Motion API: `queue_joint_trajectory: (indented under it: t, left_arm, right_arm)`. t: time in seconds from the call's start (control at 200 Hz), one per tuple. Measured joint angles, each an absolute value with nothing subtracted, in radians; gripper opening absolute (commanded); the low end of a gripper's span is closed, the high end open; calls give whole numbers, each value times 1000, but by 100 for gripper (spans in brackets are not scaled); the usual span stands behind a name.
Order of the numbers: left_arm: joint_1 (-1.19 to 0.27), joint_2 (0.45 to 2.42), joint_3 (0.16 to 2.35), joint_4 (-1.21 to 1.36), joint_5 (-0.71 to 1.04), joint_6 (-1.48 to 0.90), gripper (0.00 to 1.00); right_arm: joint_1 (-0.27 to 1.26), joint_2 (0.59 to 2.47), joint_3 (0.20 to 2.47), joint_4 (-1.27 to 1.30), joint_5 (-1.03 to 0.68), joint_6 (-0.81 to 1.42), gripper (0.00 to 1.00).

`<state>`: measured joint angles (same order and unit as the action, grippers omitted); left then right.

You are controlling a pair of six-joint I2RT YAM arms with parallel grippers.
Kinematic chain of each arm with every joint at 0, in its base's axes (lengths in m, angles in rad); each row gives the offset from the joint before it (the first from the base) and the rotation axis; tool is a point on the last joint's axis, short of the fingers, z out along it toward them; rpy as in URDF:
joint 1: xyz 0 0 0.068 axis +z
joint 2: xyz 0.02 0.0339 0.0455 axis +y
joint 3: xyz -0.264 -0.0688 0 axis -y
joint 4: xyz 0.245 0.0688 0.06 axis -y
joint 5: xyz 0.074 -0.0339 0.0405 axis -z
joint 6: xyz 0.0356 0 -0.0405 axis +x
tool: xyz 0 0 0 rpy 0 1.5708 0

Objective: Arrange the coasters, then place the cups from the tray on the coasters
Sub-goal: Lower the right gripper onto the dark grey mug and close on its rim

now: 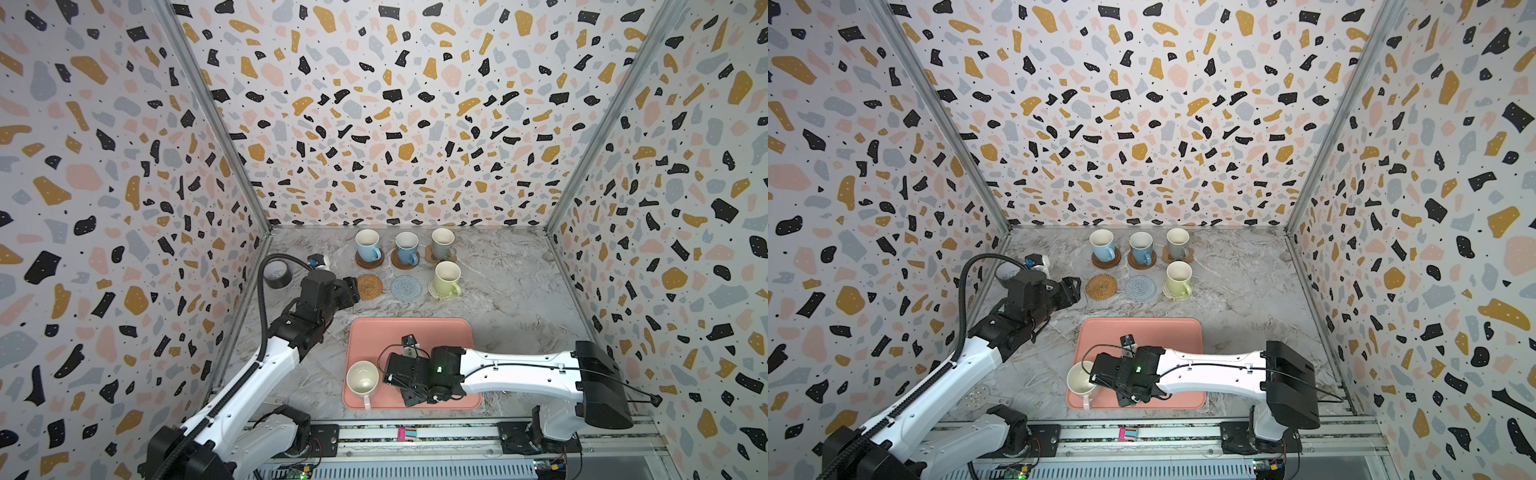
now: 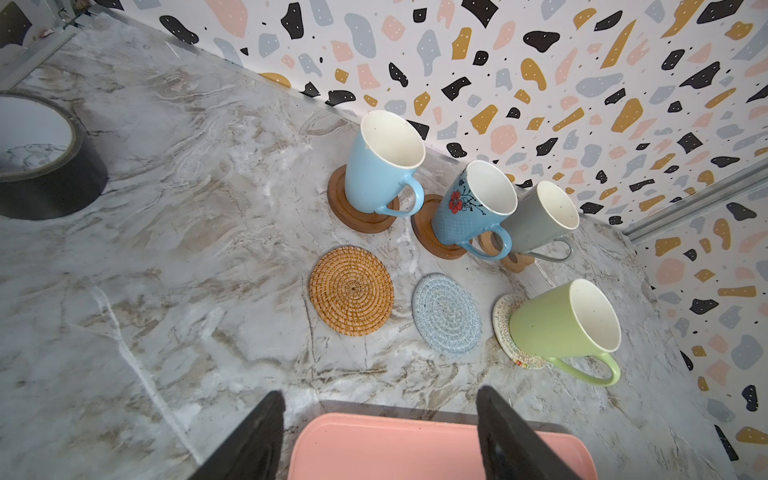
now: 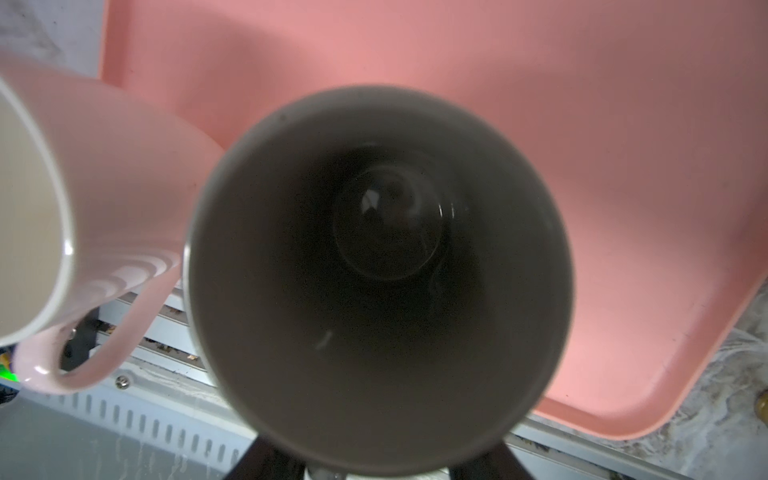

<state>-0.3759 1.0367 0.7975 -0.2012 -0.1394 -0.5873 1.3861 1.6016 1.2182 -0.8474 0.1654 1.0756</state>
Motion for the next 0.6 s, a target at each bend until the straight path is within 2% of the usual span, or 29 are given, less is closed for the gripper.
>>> queue_joint_trajectory:
  t: [0.601]
  left_arm:
    - [-376,1038,797,-210,-140,-588,74]
  right_arm:
    - [1370,1605,1211,-859,180,1026,37]
